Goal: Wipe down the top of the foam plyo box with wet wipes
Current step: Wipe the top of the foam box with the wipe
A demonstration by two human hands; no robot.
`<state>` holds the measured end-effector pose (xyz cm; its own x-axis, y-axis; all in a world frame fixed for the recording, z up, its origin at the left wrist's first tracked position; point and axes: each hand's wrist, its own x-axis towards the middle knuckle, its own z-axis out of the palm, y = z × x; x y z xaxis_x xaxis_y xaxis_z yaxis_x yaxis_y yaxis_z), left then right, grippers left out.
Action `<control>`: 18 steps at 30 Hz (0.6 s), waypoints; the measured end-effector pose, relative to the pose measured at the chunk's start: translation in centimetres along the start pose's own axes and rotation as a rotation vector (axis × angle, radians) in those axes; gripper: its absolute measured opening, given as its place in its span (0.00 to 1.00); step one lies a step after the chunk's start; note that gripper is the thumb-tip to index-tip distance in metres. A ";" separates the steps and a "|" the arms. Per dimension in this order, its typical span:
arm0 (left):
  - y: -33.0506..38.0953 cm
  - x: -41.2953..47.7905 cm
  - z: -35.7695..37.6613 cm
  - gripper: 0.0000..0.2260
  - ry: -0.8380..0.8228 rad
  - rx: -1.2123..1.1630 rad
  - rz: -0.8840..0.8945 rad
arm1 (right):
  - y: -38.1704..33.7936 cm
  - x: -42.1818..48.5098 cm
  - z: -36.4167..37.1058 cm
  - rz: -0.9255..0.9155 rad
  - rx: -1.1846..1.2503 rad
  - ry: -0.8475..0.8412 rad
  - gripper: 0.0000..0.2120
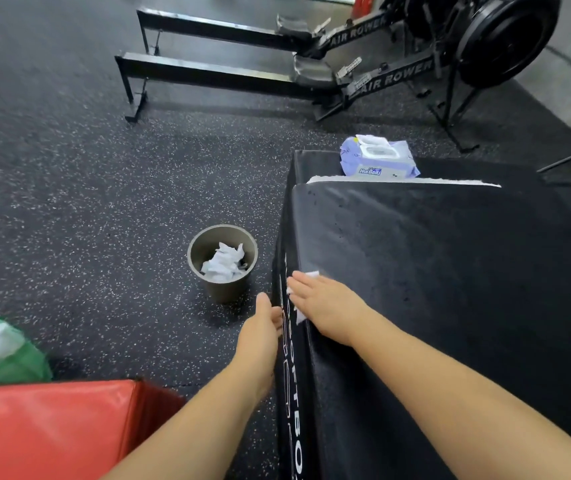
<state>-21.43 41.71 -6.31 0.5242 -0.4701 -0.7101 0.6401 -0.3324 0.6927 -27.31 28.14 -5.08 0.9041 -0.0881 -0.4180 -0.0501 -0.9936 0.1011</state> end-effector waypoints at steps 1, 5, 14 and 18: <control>0.2 0.0 -0.1 0.25 -0.004 0.000 0.004 | -0.1 -0.3 0.3 -0.025 0.005 -0.010 0.24; 1.6 1.0 0.5 0.25 -0.032 0.006 -0.002 | 0.5 -0.7 0.3 -0.088 0.036 -0.046 0.23; 8.4 6.8 2.5 0.22 -0.034 0.090 0.042 | 4.7 5.4 -1.3 -0.059 0.023 -0.036 0.21; 10.9 10.1 2.3 0.23 -0.073 0.077 0.021 | 8.2 9.5 -3.0 -0.021 -0.007 -0.020 0.20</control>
<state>-10.43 31.42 -5.67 0.4924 -0.5352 -0.6864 0.5830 -0.3827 0.7167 -17.85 19.35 -5.56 0.8963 -0.0684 -0.4381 -0.0279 -0.9948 0.0982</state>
